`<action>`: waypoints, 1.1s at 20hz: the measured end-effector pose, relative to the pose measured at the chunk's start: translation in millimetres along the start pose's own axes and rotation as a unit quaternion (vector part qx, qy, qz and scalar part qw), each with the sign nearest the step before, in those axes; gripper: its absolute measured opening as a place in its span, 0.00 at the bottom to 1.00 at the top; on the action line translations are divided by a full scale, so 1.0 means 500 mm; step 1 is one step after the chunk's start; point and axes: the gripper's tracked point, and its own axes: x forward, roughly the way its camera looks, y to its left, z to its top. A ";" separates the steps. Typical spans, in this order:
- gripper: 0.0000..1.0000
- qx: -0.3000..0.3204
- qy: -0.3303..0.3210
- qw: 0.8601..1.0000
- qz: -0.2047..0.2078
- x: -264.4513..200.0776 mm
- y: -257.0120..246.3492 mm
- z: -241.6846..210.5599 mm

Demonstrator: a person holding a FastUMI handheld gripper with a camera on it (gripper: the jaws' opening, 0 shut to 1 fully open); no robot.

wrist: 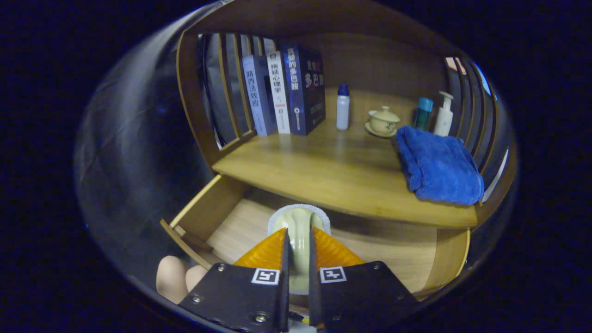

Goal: Pull open the drawer, take out the items inside it, and place them on the countertop above the cabinet.

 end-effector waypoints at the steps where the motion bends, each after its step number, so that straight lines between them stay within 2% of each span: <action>1: 0.18 0.004 -0.013 1.000 -0.005 -0.003 -0.006 0.021; 5: 0.18 0.036 -0.068 0.995 -0.066 0.017 -0.075 0.104; 7: 0.18 0.056 -0.084 0.990 -0.094 0.031 -0.110 0.127; 9: 0.18 0.050 -0.087 0.988 -0.120 0.056 -0.134 0.136; 22: 0.18 0.063 -0.119 0.973 -0.186 0.171 -0.189 0.205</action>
